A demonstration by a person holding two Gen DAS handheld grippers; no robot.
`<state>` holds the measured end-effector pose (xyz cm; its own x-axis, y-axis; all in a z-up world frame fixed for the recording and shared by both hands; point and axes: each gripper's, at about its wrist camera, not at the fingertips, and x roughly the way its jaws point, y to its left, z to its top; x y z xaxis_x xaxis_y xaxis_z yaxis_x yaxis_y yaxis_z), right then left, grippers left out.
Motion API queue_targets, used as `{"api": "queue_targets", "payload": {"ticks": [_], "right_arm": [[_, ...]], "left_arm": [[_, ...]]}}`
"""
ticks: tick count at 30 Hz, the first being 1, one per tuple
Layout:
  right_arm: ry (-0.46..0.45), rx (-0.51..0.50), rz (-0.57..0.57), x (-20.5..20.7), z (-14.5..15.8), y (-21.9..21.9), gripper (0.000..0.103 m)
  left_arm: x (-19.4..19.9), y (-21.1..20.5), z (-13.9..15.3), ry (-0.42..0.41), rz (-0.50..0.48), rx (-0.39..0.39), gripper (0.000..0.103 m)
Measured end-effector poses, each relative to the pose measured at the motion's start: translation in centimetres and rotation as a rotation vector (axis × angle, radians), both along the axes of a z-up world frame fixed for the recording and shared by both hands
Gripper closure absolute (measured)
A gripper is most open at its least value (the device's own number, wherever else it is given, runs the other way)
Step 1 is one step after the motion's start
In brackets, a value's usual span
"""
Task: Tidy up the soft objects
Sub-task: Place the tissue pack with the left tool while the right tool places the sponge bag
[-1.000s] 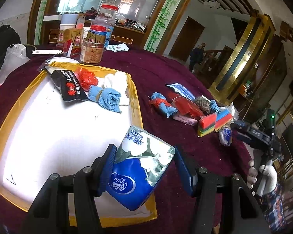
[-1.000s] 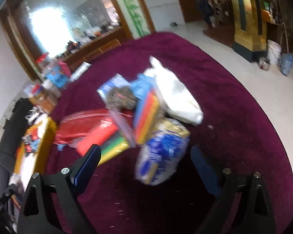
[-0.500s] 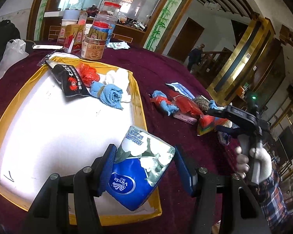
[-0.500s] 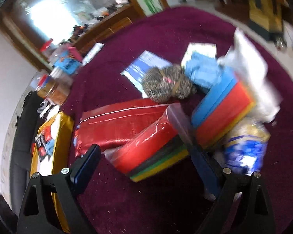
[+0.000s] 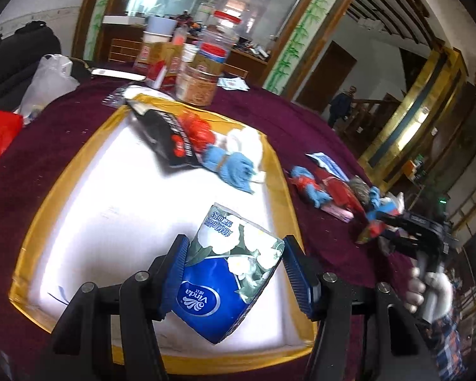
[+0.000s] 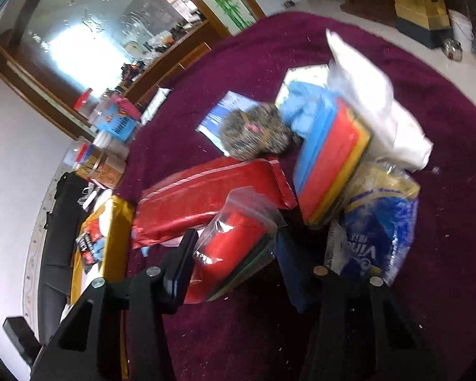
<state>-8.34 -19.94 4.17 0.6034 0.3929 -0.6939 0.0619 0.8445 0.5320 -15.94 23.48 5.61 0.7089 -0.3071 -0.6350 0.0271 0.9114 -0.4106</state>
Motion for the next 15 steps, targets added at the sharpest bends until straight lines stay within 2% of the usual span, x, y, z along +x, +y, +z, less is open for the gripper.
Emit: {"api": "queue_targets", "payload": {"ticks": [6,15], "right_arm": [[-0.091,-0.008,0.125,-0.1,3.9,3.9,0.054],[-0.119,-0.033,0.381,0.7,5.9,13.6,0.054]], "left_arm": [[1.4,1.9,0.1,0.050,0.052,0.055,0.040],[8.0,4.8,-0.7,0.191,0.114,0.171,0.040]]}}
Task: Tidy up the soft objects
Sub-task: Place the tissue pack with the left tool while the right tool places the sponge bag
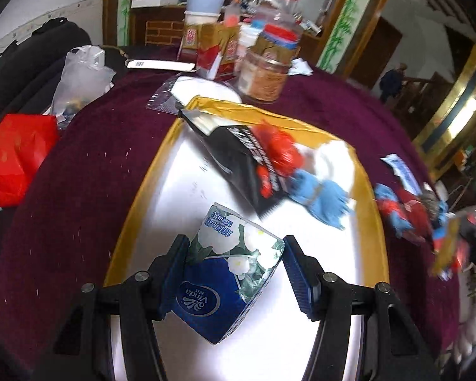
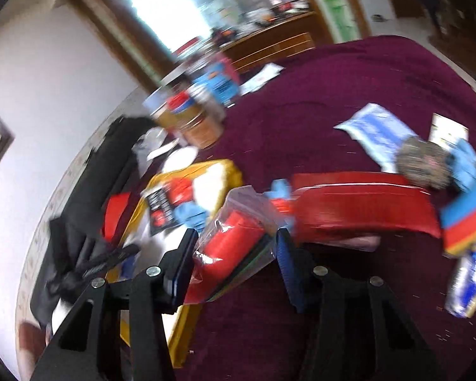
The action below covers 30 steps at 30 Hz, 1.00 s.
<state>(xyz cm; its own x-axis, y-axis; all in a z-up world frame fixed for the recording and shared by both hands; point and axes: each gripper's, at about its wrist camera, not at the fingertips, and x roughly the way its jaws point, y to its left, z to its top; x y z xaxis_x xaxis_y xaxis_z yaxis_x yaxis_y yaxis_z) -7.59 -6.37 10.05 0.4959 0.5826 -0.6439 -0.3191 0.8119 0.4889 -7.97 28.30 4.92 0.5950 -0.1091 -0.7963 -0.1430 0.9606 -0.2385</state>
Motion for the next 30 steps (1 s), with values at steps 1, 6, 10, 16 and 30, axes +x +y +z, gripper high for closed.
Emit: {"api": "queue_targets", "payload": {"ticks": [1,6,10,16,30], "right_arm": [[-0.002,-0.009,0.031,0.0,0.1,1.3,0.054],[-0.008,-0.082,0.148,0.1,-0.2,6.8,0.054],[0.016,-0.149,0.222,0.6,-1.5,10.4,0.054],[0.056,-0.291,0.324,2.1,-3.5,15.1,0.054],[0.076,-0.496,0.376,5.5,-6.8,22.5,0.052]], "left_arm": [[0.7,0.1,-0.2,0.013,0.006,0.008,0.039],[4.7,0.6,-1.7,0.070,0.030,0.054,0.038],[6.8,1.0,-2.4,0.086,0.064,0.075,0.032],[6.9,1.8,-2.0,0.096,0.052,-0.044,0.029],[-2.8,4.7,3.9,-0.149,0.115,-0.216,0.029]]}}
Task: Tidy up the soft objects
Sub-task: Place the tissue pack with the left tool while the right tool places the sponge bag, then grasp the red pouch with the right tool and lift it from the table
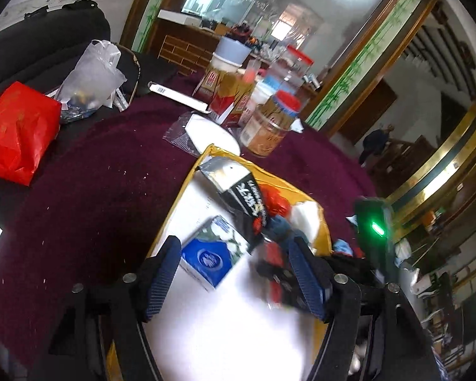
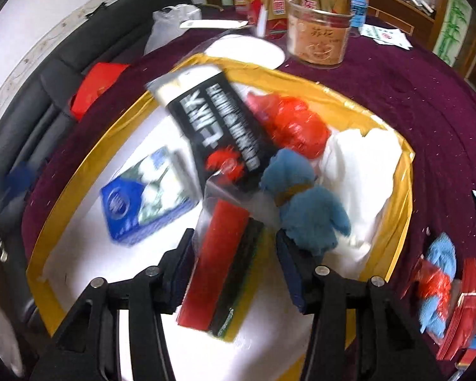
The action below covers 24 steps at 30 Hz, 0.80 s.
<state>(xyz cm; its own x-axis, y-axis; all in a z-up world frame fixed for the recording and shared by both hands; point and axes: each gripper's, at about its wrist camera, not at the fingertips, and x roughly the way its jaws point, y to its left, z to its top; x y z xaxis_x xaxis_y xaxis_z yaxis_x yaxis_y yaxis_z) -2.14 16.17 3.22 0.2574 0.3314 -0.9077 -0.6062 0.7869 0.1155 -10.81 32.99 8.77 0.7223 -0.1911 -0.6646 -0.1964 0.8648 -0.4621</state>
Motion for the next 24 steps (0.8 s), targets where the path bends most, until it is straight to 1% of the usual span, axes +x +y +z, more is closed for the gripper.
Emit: {"api": "queue_targets", "payload": {"ticks": [3,6,8,10,12,13,14,16,17,18,19,22,24], "right_arm": [[0.028,0.062,-0.015,0.5,0.6,-0.5,0.050],[-0.004,0.132,-0.045,-0.1,2.4,-2.4,0.049],[-0.047,0.182,-0.072,-0.9,4.2,-4.4,0.045],[-0.114,0.219,-0.105,-1.9,6.0,-6.7,0.039],[-0.186,0.255,-0.141,-2.8,7.7,-9.3,0.038],[-0.234,0.275,-0.167,-3.3,8.5,-11.0,0.031],[-0.281,0.290,-0.198,-3.7,9.2,-12.7,0.018],[-0.375,0.300,-0.297,-3.8,10.0,-16.7,0.001],[-0.390,0.276,-0.361,-3.1,10.1,-18.9,0.001],[-0.374,0.247,-0.401,-2.1,9.9,-20.1,0.001],[-0.331,0.230,-0.440,-0.8,9.4,-21.9,0.001],[-0.227,0.214,-0.550,2.9,7.3,-26.1,0.001],[-0.176,0.217,-0.573,4.4,5.7,-27.3,0.001]], "left_arm": [[-1.3,-0.3,0.5,-0.028,-0.001,-0.010,0.028],[-2.2,-0.8,0.8,-0.037,-0.006,-0.010,0.028],[-2.6,-0.9,0.8,-0.039,-0.006,-0.011,0.027],[-2.9,-1.5,0.7,-0.041,-0.008,-0.006,0.027],[-3.1,-2.0,0.3,-0.044,-0.015,-0.005,0.027],[-3.1,-2.3,0.1,-0.040,-0.017,-0.007,0.027],[-3.2,-2.5,-0.2,-0.034,-0.019,-0.011,0.027],[-3.5,-2.9,-0.7,-0.028,-0.026,-0.027,0.027],[-3.9,-3.2,-0.9,-0.029,-0.027,-0.036,0.027],[-4.3,-3.4,-1.0,-0.031,-0.028,-0.042,0.027],[-4.6,-3.6,-1.1,-0.035,-0.028,-0.049,0.027],[-5.5,-4.3,-1.5,-0.040,-0.035,-0.088,0.027],[-5.5,-5.1,-1.5,-0.035,-0.052,-0.089,0.027]]}}
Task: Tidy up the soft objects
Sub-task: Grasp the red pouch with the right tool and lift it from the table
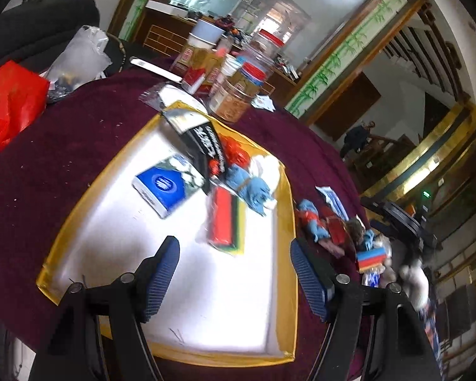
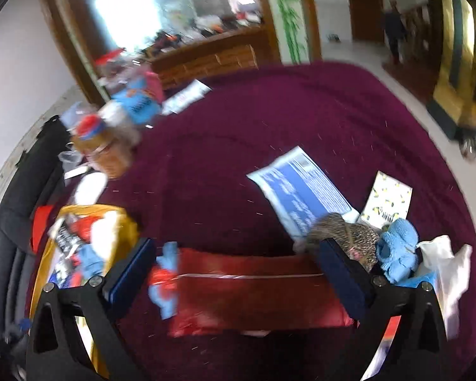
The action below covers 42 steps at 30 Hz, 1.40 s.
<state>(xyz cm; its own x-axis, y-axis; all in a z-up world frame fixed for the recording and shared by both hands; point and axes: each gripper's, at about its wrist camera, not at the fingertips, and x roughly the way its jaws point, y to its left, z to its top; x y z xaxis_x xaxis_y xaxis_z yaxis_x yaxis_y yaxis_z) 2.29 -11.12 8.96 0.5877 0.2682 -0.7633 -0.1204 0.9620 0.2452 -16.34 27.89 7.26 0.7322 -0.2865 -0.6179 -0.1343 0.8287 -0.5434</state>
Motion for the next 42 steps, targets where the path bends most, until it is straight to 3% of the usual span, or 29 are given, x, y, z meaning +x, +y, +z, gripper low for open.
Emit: {"api": "queue_targets", "payload": {"ticks": [5,7,11,16,20,23,26,30,33,37,39,42], "right_arm": [[0.130,0.082,0.066,1.8,-4.1,0.4,0.001],[0.135,0.064,0.115,1.1,-4.5,1.4,0.001],[0.173,0.096,0.324,-3.1,-3.5,2.2,0.001],[0.254,0.059,0.528,-9.5,-4.0,3.1,0.001],[0.109,-0.048,0.412,-10.6,-2.2,1.9,0.001],[0.043,-0.011,0.265,-8.2,-1.0,0.1,0.001],[0.039,-0.006,0.148,-3.8,-1.1,0.1,0.001],[0.177,0.053,0.116,2.0,-3.8,1.6,0.001],[0.270,0.111,0.173,2.8,-5.4,1.9,0.001],[0.342,0.231,0.413,-0.3,-4.8,2.1,0.001],[0.380,0.202,0.524,-3.3,-5.1,2.3,0.001],[0.389,0.081,0.579,-6.9,-6.1,2.3,0.001]], "left_arm": [[-0.1,-2.3,0.7,-0.007,-0.051,0.039,0.027],[-0.2,-2.8,0.9,-0.009,-0.061,0.050,0.028],[-0.6,-3.6,1.4,-0.017,-0.078,0.072,0.028],[-0.5,-5.2,1.5,-0.034,-0.125,0.083,0.028],[-0.1,-6.8,1.2,-0.029,-0.160,0.090,0.028],[-0.2,-7.6,1.1,-0.020,-0.168,0.091,0.028],[-0.5,-8.2,1.4,-0.021,-0.176,0.106,0.028],[-1.2,-8.9,2.0,-0.029,-0.182,0.126,0.028],[-2.0,-9.0,2.3,-0.034,-0.178,0.144,0.028],[-2.6,-8.6,2.3,-0.030,-0.169,0.155,0.028],[-2.4,-8.4,2.1,-0.030,-0.161,0.153,0.028],[-1.8,-8.8,1.5,-0.019,-0.176,0.127,0.028]]}}
